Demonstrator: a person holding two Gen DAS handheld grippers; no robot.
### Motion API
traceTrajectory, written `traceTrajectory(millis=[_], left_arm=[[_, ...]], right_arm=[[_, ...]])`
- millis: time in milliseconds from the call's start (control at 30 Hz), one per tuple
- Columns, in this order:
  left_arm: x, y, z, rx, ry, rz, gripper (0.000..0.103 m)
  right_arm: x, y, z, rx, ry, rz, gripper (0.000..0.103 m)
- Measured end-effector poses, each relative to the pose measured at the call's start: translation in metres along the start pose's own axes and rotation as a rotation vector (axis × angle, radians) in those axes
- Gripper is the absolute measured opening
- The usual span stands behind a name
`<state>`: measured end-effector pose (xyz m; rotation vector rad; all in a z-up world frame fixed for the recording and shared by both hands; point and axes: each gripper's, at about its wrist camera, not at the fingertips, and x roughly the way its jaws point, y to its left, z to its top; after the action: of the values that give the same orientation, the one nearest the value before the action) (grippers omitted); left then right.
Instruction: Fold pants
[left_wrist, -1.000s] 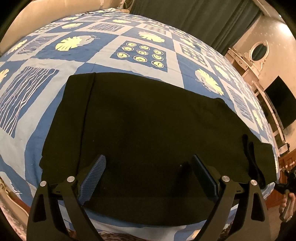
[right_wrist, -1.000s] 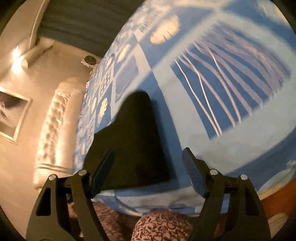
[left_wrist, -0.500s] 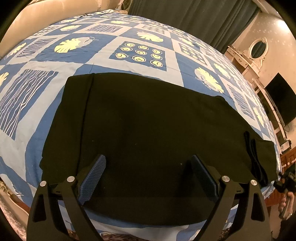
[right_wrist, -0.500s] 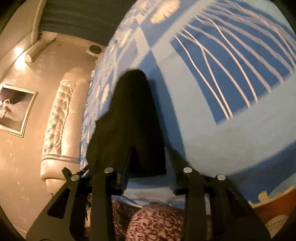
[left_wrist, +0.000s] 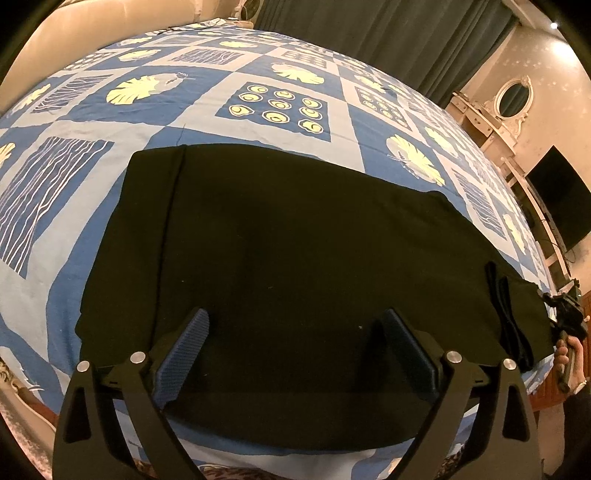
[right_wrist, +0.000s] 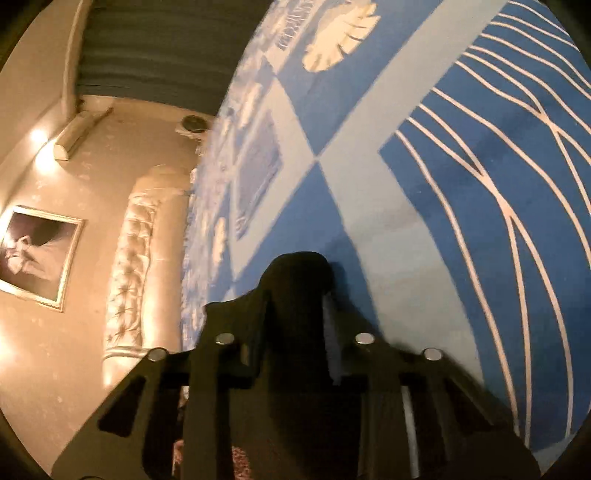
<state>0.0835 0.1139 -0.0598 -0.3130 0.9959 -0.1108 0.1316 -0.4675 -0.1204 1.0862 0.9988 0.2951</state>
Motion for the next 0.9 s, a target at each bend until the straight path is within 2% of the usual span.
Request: traceTrajectory(millis=[67,100,133,167,200,233,333,467,500,600,700,833,900], left_arm=[[0.0,0.0,0.0,-0.001,0.0,-0.003,0.095],[0.0,0.0,-0.001,-0.002,-0.001,-0.005,0.095],[0.0,0.0,-0.001,-0.003,-0.002,-0.01,0.096],[0.0,0.0,-0.001,-0.003,-0.002,-0.015,0.097],[0.0,0.0,-0.001,-0.003,-0.002,-0.021,0.097],[0.001,0.001,-0.001,-0.005,-0.001,-0.023,0.097],[0.001,0.001,-0.001,-0.007,-0.001,-0.026,0.097],[0.001,0.0,-0.002,-0.002,0.0,-0.022,0.097],[0.001,0.0,-0.002,-0.001,0.0,-0.021,0.097],[0.001,-0.001,-0.002,0.004,0.002,-0.015,0.097],[0.0,0.001,-0.001,0.003,0.003,-0.025,0.097],[-0.013,0.01,0.006,-0.012,0.027,-0.098,0.097],[-0.026,0.028,0.013,-0.082,0.012,-0.153,0.097]], right_arm=[[-0.002,-0.001,0.0,0.012,-0.007,0.006,0.027],[-0.005,0.002,-0.001,0.0,-0.017,-0.01,0.032],[-0.009,0.005,-0.003,-0.013,-0.027,-0.02,0.033],[-0.015,0.013,-0.007,-0.039,-0.058,-0.04,0.044],[-0.02,0.021,-0.01,-0.051,-0.085,-0.054,0.06],[-0.026,0.028,-0.016,-0.058,-0.111,-0.068,0.065],[-0.037,0.05,-0.041,-0.091,-0.161,-0.112,0.066],[-0.036,0.086,-0.081,-0.253,-0.209,-0.287,0.073],[-0.035,0.092,-0.091,-0.283,-0.215,-0.307,0.073],[-0.023,0.11,-0.116,-0.376,-0.192,-0.348,0.078],[-0.007,0.122,-0.133,-0.442,-0.158,-0.378,0.079],[-0.006,0.117,-0.146,-0.432,-0.137,-0.379,0.079],[-0.007,0.117,-0.154,-0.433,-0.125,-0.384,0.079]])
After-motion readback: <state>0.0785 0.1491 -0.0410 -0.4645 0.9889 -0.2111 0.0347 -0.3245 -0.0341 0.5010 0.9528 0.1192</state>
